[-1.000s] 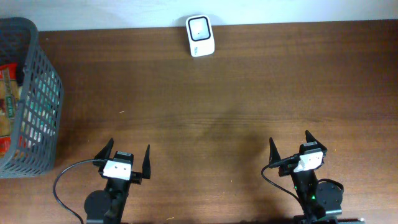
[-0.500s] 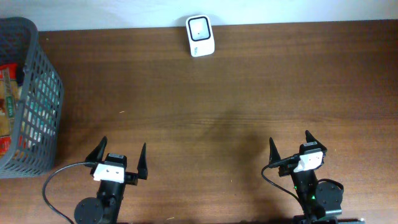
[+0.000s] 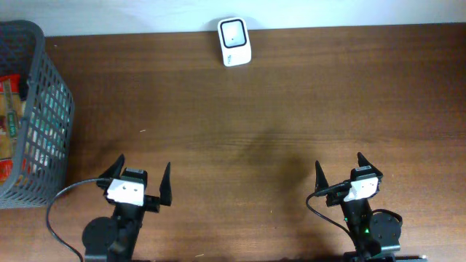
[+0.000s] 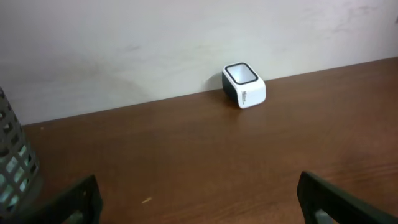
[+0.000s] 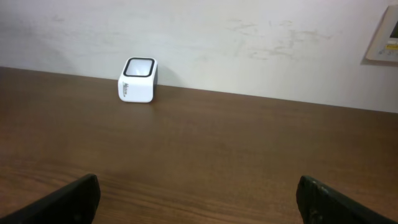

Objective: Scan the item barcode
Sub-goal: 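Reach the left gripper into the grey basket and grasp the spaghetti pack, then lift the spaghetti pack out and lay it on the table center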

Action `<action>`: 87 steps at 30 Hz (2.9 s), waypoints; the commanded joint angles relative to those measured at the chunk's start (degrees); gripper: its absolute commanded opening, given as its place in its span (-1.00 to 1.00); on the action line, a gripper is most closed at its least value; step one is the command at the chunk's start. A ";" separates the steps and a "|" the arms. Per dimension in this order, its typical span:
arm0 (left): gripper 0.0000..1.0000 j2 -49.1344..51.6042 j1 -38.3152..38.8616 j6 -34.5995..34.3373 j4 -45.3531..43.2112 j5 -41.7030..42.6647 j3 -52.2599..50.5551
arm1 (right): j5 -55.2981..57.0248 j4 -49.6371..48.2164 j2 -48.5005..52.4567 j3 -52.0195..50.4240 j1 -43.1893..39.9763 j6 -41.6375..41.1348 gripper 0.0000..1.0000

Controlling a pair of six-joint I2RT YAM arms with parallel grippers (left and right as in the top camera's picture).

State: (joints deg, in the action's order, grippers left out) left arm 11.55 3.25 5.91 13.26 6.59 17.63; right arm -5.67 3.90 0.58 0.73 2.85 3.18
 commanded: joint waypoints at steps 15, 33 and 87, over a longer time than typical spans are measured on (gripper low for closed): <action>0.98 45.81 -0.31 -0.70 28.65 0.46 52.81 | -0.13 0.20 -0.37 -0.42 -0.26 -0.46 0.97; 0.99 71.25 -36.11 -3.17 49.35 -3.02 98.55 | -0.13 0.20 -0.37 -0.42 -0.26 -0.46 0.98; -1.00 69.22 -24.46 -2.75 55.10 17.81 89.66 | -0.13 0.20 -0.37 -0.42 -0.26 -0.46 0.98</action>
State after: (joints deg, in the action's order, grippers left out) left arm 82.02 -27.59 3.57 66.00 22.81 110.24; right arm -5.65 3.90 0.60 0.73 2.85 3.16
